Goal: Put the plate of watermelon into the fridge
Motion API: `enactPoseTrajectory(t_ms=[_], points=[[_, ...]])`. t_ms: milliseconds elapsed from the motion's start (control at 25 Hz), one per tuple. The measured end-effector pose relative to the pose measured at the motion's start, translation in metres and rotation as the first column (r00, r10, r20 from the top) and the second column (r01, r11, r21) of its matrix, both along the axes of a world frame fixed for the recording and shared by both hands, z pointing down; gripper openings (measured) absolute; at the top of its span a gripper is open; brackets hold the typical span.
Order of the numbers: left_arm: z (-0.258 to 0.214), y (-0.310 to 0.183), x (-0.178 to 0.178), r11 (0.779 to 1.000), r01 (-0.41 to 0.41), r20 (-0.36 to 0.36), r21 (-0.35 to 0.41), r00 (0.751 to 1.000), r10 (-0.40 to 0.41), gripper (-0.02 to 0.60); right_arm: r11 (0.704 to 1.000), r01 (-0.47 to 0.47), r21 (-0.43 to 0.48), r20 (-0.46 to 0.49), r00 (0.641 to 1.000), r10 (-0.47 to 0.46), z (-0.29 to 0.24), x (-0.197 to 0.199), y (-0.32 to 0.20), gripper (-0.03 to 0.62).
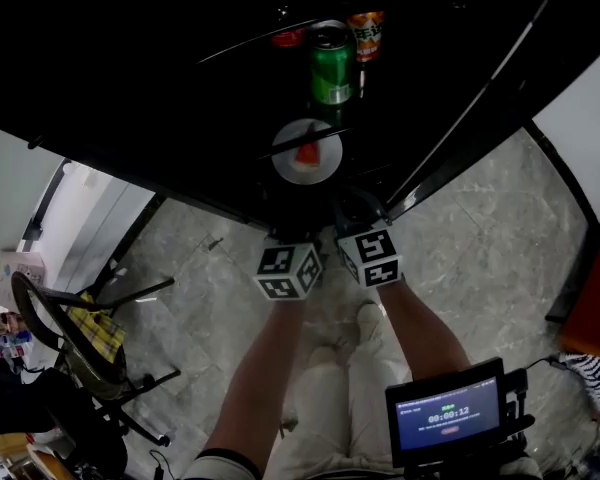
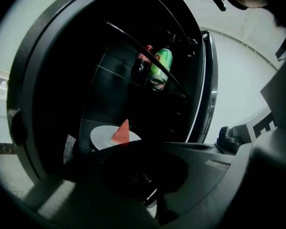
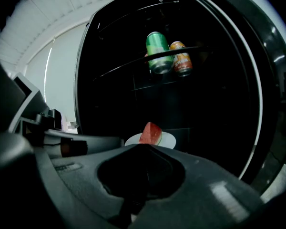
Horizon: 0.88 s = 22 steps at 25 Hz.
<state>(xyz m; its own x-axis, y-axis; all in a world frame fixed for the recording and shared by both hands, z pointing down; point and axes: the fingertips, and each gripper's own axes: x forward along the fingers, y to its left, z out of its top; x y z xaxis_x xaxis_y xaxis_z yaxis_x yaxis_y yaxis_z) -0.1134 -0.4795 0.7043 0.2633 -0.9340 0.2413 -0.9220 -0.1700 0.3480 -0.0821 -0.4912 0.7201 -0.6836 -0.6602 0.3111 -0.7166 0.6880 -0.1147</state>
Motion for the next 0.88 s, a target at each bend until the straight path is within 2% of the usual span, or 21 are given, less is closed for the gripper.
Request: enactPoseTrajectory(t_ms=[360, 600, 720, 880], points=[[-0.066, 0.035, 0.022, 0.999, -0.045, -0.036, -0.004, 0.998, 0.045, 0.002, 1.0, -0.017, 0.007, 0.028, 0.999, 0.017, -0.078, 0.011, 0.042, -0.003], [-0.118, 0.077, 0.038, 0.995, -0.102, -0.031, -0.02, 0.994, 0.101, 0.002, 0.998, -0.062, -0.004, 0.032, 0.998, 0.062, -0.127, 0.027, 0.081, -0.003], [-0.147, 0.094, 0.043, 0.99, -0.139, -0.015, -0.005, 0.99, 0.139, 0.002, 0.997, -0.081, -0.004, 0.041, 0.996, 0.081, -0.15, 0.031, 0.094, -0.003], [-0.184, 0.114, 0.042, 0.988, -0.151, -0.025, 0.021, 0.988, 0.151, 0.002, 0.996, -0.092, 0.014, 0.057, 0.994, 0.091, -0.191, 0.027, 0.111, -0.003]])
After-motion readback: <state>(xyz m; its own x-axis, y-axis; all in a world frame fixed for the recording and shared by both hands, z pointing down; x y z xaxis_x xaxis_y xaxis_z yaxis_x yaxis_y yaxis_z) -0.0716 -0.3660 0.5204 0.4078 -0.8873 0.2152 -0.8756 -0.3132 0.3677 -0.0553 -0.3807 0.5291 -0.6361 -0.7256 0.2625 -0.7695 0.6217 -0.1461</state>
